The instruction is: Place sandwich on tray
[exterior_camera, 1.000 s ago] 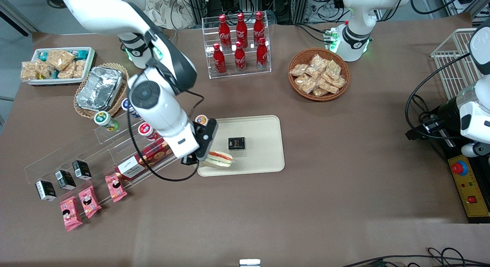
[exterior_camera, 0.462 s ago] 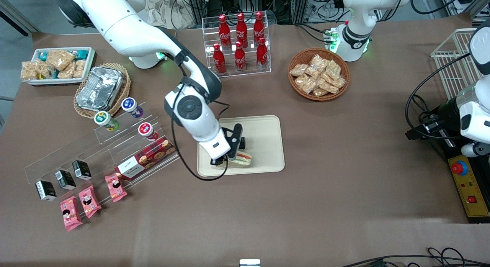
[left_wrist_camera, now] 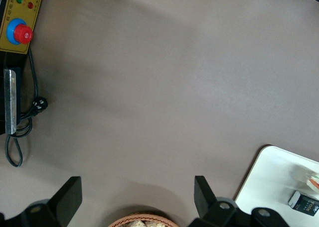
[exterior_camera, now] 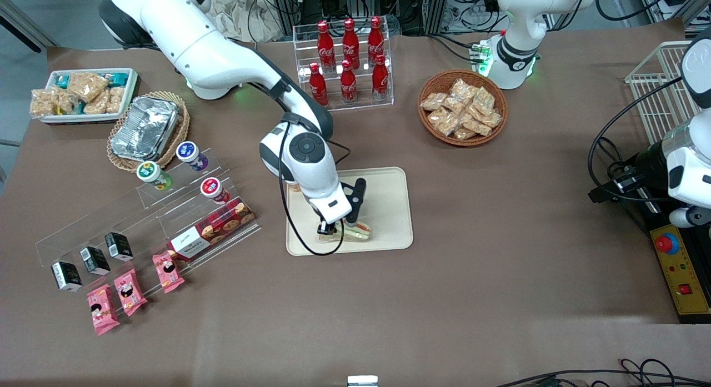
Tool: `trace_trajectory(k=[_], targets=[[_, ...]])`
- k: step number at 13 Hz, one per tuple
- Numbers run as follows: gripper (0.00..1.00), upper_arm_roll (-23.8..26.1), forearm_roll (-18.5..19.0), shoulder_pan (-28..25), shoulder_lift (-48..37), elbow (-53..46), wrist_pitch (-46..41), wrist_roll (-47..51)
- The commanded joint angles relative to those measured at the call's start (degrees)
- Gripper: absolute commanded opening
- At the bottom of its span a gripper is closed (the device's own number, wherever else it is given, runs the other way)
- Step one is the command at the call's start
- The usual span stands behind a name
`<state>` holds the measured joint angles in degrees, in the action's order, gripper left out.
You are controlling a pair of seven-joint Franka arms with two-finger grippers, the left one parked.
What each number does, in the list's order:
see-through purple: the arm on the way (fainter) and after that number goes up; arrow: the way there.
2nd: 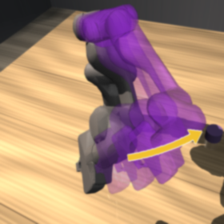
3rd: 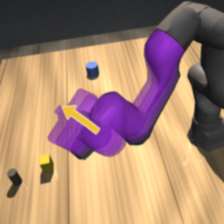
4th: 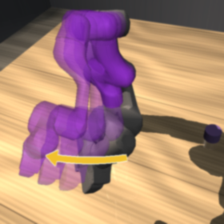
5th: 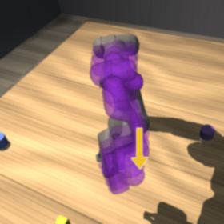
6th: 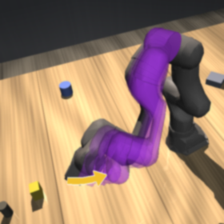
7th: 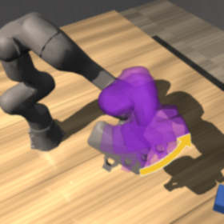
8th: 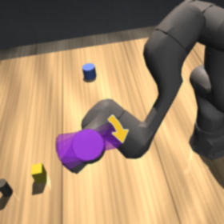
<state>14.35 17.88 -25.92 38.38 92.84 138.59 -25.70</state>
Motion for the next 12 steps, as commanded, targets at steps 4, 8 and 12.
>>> trace_trajectory(k=[4, 8, 12], targets=[[1.00, 0.2, 1.5, 1.0, 1.0, -0.4, 2.5, 1.6], [1.00, 0.5, 0.0, 1.4, -5.2, -0.5, -5.9, 1.6], [1.00, 0.5, -4.8, 4.8, -14.2, -0.8, -18.8, 1.4]])
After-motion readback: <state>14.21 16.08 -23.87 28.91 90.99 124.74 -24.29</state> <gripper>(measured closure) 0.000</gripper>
